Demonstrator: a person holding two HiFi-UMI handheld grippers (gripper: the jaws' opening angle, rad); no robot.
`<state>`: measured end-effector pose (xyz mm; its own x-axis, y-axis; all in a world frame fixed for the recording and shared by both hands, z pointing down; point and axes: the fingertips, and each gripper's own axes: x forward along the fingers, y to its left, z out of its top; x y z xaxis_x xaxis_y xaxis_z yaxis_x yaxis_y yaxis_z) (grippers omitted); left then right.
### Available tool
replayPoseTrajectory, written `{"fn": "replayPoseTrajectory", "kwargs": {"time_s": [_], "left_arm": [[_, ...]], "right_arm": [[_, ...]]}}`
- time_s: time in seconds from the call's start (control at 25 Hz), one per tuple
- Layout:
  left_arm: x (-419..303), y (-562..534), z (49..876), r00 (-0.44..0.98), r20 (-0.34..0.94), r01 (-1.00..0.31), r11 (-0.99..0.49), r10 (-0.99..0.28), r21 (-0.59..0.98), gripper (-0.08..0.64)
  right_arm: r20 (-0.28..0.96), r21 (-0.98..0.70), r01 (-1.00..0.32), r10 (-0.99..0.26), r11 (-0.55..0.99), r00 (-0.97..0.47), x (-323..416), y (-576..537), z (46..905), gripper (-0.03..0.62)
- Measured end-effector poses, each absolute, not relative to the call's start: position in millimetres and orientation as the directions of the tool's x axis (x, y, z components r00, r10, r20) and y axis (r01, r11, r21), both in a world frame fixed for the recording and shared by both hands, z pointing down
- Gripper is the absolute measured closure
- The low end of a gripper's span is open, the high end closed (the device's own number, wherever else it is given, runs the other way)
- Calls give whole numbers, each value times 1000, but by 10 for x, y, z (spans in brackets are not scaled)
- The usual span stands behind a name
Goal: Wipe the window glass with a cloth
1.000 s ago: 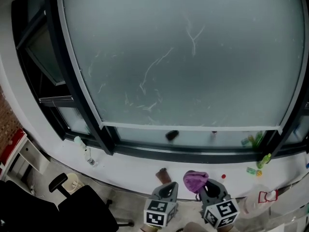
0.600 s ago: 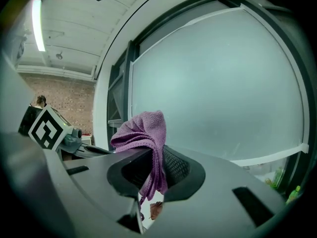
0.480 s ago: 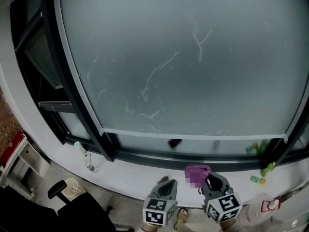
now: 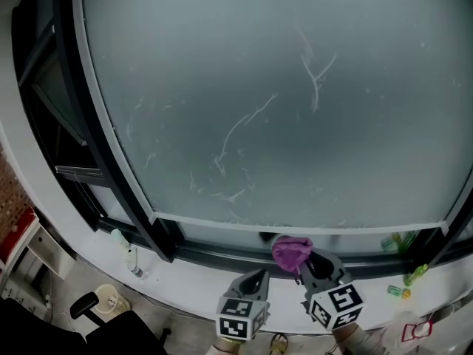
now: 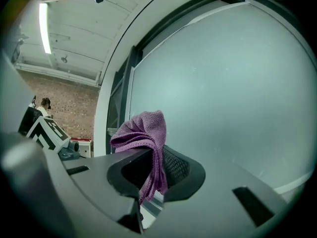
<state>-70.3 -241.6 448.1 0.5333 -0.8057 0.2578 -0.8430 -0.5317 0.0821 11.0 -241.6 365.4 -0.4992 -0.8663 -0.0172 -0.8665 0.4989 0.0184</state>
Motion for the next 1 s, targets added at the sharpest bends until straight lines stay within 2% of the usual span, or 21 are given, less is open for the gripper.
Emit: {"fn": "replayPoseTrajectory", "kwargs": {"time_s": [0.56, 1.0], "left_arm": [[-782, -3977, 3351, 504, 140, -859, -511, -852, -19, 555], [-837, -4687, 2945, 455, 100, -883, -462, -885, -75, 555]], "right_arm": [[-229, 94, -863, -832, 497, -504, 7, -4047, 2257, 545], [-235, 147, -883, -851, 446, -469, -197, -4850, 1653, 545]]}}
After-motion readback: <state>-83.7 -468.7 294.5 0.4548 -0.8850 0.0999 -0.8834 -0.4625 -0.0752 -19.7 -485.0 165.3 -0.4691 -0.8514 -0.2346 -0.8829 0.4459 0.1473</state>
